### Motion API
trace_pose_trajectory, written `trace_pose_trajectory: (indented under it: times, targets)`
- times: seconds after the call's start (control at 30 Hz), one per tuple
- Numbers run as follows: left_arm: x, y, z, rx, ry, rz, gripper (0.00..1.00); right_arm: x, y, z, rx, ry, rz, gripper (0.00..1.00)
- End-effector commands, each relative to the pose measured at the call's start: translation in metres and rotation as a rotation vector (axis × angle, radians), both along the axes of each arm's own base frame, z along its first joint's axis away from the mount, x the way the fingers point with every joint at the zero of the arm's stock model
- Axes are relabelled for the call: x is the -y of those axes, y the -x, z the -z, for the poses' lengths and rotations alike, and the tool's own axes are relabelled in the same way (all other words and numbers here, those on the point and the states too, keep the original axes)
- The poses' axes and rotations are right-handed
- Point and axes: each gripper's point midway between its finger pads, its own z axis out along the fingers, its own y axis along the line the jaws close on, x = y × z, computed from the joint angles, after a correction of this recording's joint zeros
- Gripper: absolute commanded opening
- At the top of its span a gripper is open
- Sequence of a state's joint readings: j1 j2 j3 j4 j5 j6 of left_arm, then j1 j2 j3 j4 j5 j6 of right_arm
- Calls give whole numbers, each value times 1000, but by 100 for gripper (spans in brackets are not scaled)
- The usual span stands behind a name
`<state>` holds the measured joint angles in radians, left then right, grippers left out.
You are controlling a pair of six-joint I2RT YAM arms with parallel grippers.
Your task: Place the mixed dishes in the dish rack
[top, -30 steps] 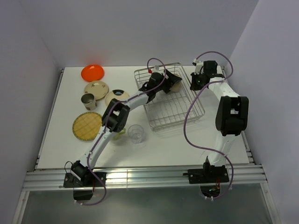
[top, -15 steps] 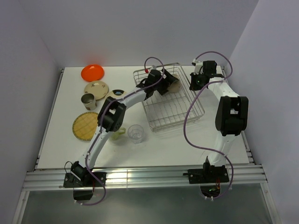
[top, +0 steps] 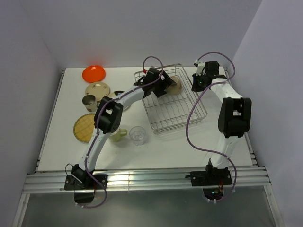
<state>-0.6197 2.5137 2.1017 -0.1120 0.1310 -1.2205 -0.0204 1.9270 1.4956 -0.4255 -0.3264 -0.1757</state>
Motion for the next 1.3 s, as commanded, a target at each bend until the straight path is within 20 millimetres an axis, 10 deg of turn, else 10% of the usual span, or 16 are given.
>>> trace_pose_trajectory:
  times: [0.0,0.67,1.0,1.27]
  targets:
    - [-18,4,-37,42,-48,17,99,-12,17,7,-59,-41,-5,1]
    - [-40,26,-132,371,-153,185,99,36,-13,-14,23,-64,303,0]
    - [-73,79,-219,693,-210,225,99,84,-16,-25,46,-74,395,0]
    - [-113,117,-241,806,-286,214,99,113,-11,-23,40,21,313,0]
